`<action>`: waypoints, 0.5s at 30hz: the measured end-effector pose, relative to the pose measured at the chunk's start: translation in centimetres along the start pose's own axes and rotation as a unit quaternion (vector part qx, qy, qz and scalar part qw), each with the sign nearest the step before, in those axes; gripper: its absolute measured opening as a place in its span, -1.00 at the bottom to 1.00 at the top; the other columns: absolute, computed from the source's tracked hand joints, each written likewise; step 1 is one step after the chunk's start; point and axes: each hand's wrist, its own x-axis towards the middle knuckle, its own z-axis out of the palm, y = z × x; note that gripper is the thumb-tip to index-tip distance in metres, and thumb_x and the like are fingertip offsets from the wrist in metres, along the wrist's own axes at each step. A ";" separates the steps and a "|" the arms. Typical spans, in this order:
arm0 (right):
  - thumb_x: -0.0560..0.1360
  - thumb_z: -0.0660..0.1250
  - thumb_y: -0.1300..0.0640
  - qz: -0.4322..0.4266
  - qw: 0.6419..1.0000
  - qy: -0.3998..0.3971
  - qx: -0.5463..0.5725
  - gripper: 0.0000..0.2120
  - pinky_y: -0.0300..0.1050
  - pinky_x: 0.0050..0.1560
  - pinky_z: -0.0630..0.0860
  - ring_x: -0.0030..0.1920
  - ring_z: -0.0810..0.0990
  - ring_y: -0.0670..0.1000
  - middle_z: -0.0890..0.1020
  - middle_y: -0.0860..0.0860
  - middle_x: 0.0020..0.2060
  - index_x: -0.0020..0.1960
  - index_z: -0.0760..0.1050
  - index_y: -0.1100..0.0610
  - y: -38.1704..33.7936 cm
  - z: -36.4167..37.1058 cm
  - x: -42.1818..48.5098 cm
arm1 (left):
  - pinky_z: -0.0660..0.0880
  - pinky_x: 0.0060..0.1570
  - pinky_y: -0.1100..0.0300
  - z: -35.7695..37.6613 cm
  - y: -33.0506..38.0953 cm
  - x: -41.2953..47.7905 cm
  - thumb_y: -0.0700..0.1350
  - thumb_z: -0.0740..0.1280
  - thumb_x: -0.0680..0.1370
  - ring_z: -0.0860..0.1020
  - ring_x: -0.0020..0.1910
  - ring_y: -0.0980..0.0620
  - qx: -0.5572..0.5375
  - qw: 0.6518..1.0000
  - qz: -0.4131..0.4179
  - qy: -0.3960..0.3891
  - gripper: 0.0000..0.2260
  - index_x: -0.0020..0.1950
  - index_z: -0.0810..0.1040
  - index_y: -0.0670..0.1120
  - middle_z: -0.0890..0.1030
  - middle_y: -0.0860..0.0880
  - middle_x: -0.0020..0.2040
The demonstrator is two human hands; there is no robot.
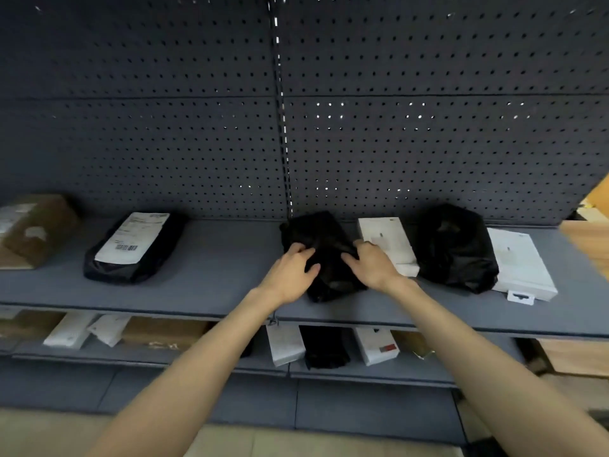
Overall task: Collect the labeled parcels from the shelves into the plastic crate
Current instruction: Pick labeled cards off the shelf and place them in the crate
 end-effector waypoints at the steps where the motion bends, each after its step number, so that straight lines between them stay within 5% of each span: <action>1: 0.63 0.22 -0.03 0.010 1.000 0.005 0.027 -0.66 0.08 0.07 0.53 0.07 0.58 0.21 0.62 0.19 0.03 0.13 0.50 0.26 -0.1 0.4 0.1 | 0.35 0.42 0.00 0.3 -0.3 0.0 0.03 0.20 0.70 0.38 0.45 -0.18 -0.020 1.000 -0.006 0.005 -0.52 0.58 0.30 -0.14 0.26 -0.12 0.55; 8: 0.60 0.21 -0.16 0.058 0.990 0.015 0.126 -0.58 0.05 0.14 0.52 0.13 0.56 0.15 0.61 0.13 0.08 0.21 0.52 0.16 -0.9 2.3 0.1 | 0.16 0.52 0.14 1.5 -1.9 -0.6 0.07 0.20 0.69 0.20 0.57 -0.07 -0.127 0.991 -0.029 0.030 -0.46 0.60 0.24 -0.17 0.14 -0.05 0.63; 15: 0.67 0.16 -0.03 0.034 0.959 0.024 0.280 -0.66 -0.33 0.06 0.41 0.24 0.52 -0.01 0.56 -0.01 0.19 0.38 0.42 0.06 -2.2 2.0 -1.2 | 0.24 0.45 0.15 0.4 -2.5 -0.6 0.24 0.16 0.66 0.31 0.52 -0.03 -0.206 0.975 -0.049 0.064 -0.43 0.54 0.38 -0.08 0.32 -0.03 0.56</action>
